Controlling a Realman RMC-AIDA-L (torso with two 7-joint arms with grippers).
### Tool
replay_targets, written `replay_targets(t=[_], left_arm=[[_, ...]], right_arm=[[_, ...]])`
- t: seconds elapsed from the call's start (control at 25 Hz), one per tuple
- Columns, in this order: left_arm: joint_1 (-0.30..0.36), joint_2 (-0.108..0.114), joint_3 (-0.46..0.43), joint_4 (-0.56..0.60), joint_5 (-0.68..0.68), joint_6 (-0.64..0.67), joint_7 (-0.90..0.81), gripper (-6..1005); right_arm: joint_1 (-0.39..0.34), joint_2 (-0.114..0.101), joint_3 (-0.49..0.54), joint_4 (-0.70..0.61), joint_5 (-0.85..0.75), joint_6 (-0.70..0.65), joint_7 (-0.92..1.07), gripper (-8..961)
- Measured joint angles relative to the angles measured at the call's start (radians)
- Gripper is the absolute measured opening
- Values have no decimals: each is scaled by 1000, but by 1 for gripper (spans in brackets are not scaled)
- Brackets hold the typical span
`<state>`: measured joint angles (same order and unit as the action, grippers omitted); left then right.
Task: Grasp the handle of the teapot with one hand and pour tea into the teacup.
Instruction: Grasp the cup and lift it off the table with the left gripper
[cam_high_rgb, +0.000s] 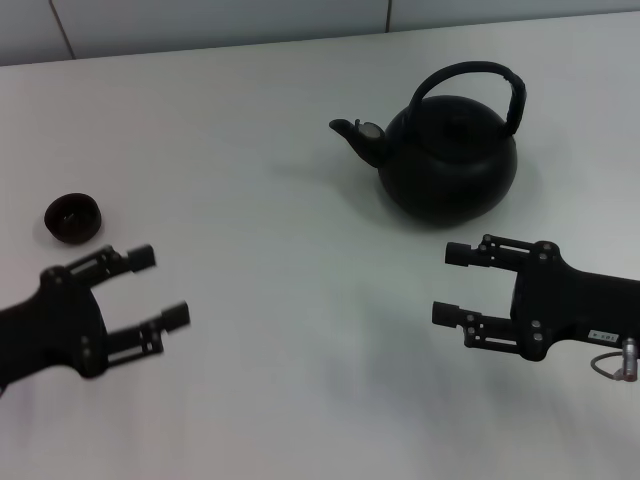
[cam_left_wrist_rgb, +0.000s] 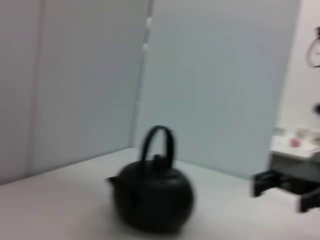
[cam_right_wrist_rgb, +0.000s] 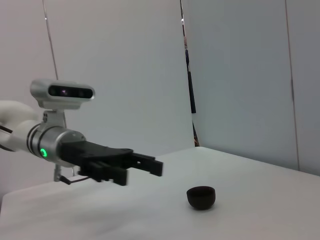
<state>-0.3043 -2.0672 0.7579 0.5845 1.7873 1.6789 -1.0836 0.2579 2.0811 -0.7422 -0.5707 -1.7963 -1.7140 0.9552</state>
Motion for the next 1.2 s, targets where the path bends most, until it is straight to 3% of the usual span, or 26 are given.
replay_targets(t=[0.24, 0.32, 0.52, 1.2], left_arm=[[-1, -1, 0, 0, -41, -113, 15, 828], [-3, -1, 0, -22, -100, -213, 48, 828], [-5, 2, 0, -65, -169, -280, 69, 828], [-13, -2, -2, -105, -183, -483, 72, 830]], right_arm=[[8, 0, 5, 0, 1, -2, 5, 693], [14, 0, 9, 0, 2, -6, 6, 694], [17, 1, 9, 0, 3, -6, 7, 694], [73, 0, 11, 26, 6, 2, 11, 694]])
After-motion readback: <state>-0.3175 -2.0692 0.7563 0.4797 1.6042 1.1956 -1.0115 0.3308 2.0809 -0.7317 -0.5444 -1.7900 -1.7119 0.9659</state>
